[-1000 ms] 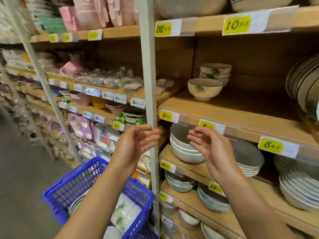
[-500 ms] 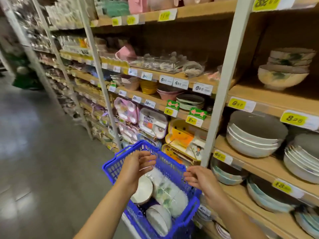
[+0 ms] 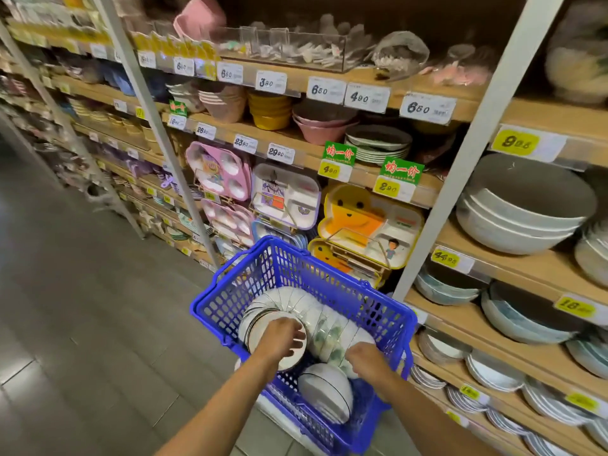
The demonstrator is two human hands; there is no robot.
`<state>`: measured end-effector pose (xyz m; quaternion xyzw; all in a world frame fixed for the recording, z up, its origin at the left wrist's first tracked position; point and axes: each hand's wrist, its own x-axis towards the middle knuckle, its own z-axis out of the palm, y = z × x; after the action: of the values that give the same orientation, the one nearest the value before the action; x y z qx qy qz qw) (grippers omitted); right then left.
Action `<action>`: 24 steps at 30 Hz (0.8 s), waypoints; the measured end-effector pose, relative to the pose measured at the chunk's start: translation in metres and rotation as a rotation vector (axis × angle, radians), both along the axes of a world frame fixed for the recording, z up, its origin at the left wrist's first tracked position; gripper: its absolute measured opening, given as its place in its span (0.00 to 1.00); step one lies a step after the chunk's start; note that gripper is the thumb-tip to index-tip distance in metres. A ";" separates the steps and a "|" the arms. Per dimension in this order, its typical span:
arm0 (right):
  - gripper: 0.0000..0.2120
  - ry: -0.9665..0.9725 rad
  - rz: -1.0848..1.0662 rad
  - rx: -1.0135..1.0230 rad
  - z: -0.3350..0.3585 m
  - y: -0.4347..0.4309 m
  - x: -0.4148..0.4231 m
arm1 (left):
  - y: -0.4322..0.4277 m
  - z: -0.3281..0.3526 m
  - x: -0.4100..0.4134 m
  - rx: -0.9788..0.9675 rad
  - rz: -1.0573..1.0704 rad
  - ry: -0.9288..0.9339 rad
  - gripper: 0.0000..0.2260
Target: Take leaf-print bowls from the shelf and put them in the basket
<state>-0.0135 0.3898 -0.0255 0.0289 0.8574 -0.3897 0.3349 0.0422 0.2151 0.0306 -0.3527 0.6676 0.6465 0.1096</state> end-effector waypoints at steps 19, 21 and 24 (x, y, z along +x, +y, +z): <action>0.17 -0.262 0.051 0.267 -0.142 -0.018 -0.010 | 0.030 -0.187 -0.068 -1.221 -1.469 -0.336 0.20; 0.17 -0.280 0.046 0.273 -0.144 -0.018 -0.011 | 0.033 -0.193 -0.063 -1.286 -1.496 -0.307 0.19; 0.16 -0.278 0.064 0.305 -0.145 -0.022 -0.013 | 0.036 -0.207 -0.059 -1.252 -1.520 -0.211 0.17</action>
<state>-0.0266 0.3680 -0.1705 0.1055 0.8524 -0.2368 0.4542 -0.0170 0.2512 -0.1763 0.1195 0.9244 -0.1002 0.3482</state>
